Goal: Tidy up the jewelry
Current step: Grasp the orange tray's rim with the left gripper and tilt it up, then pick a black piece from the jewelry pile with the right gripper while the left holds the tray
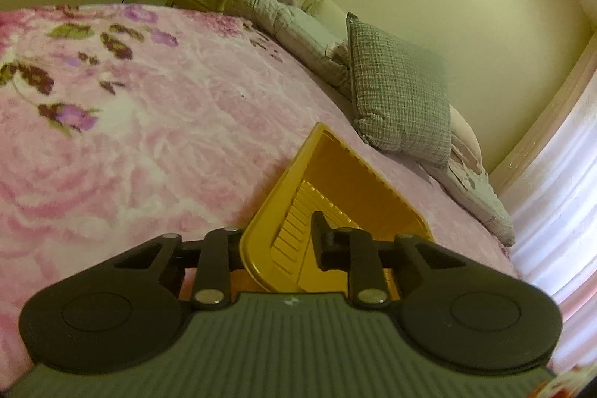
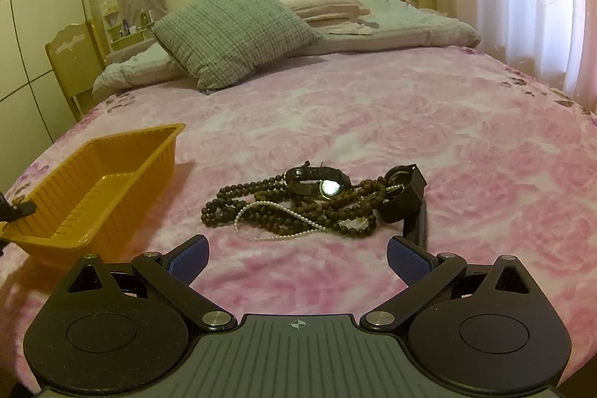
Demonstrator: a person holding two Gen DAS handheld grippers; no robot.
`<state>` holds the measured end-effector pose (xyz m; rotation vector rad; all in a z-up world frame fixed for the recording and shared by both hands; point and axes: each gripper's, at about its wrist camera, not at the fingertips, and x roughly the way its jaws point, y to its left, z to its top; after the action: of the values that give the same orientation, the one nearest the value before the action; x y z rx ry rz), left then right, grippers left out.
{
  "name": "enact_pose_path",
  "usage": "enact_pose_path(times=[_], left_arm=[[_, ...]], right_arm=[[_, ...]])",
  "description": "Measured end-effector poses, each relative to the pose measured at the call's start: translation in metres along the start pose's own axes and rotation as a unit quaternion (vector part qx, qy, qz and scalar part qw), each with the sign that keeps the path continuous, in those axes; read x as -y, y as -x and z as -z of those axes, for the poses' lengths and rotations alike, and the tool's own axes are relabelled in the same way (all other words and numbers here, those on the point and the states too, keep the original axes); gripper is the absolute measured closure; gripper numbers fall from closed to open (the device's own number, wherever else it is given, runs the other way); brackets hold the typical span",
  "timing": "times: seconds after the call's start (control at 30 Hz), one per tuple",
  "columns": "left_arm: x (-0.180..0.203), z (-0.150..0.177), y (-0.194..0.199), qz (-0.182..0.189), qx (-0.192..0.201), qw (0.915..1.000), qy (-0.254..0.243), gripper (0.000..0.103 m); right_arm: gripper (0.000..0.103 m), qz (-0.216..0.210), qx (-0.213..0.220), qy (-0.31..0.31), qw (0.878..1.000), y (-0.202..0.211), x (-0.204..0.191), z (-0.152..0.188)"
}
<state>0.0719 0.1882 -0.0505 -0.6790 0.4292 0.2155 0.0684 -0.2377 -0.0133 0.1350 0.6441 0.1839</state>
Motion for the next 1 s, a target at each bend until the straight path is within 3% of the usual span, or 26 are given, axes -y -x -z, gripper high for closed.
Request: enact_pose_path(times=[0.13, 0.33, 0.47, 0.7, 0.8, 1.0], left_arm=[[0.007, -0.002, 0.002, -0.009, -0.005, 0.9996, -0.025, 0.094], [0.035, -0.004, 0.011, -0.017, -0.002, 0.9933, -0.115, 0.096], [0.060, -0.003, 0.017, -0.019, 0.006, 0.9823, -0.186, 0.096], [0.096, 0.002, 0.028, -0.041, 0.022, 0.9556, -0.291, 0.096], [0.101, 0.005, 0.032, -0.051, 0.029, 0.9472, -0.315, 0.096], [0.111, 0.012, 0.037, -0.050, 0.034, 0.9394, -0.337, 0.096]], right_arm=[[0.003, -0.001, -0.004, -0.002, 1.000, -0.002, 0.002, 0.002], [0.014, 0.014, 0.004, -0.006, 1.000, -0.008, 0.013, -0.001], [0.024, 0.027, 0.004, -0.018, 0.999, -0.019, 0.030, -0.007], [0.041, 0.081, 0.000, -0.017, 0.997, -0.043, 0.059, -0.017], [0.050, 0.089, -0.021, -0.024, 0.996, -0.056, 0.071, -0.018], [0.065, 0.103, -0.059, -0.017, 0.993, -0.081, 0.080, -0.011]])
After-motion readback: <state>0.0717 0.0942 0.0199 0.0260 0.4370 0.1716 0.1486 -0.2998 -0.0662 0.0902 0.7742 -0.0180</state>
